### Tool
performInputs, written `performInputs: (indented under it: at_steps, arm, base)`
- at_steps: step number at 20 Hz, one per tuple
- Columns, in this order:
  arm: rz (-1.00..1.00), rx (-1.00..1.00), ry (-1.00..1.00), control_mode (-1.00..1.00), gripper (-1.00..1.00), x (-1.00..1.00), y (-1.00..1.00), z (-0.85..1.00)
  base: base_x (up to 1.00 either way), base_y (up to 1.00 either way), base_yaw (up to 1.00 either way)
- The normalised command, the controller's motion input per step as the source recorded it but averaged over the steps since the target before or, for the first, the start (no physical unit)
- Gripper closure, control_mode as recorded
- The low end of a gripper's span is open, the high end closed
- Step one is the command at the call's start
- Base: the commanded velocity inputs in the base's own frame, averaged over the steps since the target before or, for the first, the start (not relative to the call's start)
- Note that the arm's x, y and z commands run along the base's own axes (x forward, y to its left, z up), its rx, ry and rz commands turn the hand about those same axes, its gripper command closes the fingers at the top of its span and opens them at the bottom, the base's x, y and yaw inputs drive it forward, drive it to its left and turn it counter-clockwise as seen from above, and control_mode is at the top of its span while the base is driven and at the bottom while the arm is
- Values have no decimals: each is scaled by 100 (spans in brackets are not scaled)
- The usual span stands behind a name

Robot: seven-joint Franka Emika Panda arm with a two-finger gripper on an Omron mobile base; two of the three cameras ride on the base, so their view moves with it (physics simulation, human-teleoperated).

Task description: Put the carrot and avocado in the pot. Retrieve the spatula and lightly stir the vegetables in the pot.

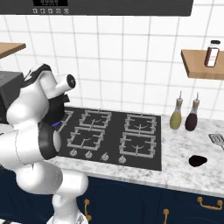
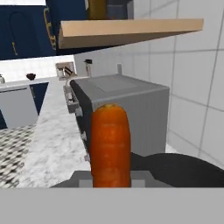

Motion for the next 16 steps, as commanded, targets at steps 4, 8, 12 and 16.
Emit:
performInputs:
  at_steps: [4,8,12,16]
  arm:
    - [3,0,0,-100,100,34,34,0]
    - [6,-2,0,-100,100,17,28,-34]
    - [7,-6,-7,-100,100,0,0,-50]
    - [7,-7,-13,-100,100,6,5,-37]
  base:
    - [0,0,0]
    - [0,0,0]
    - [0,0,0]
    - [0,0,0]
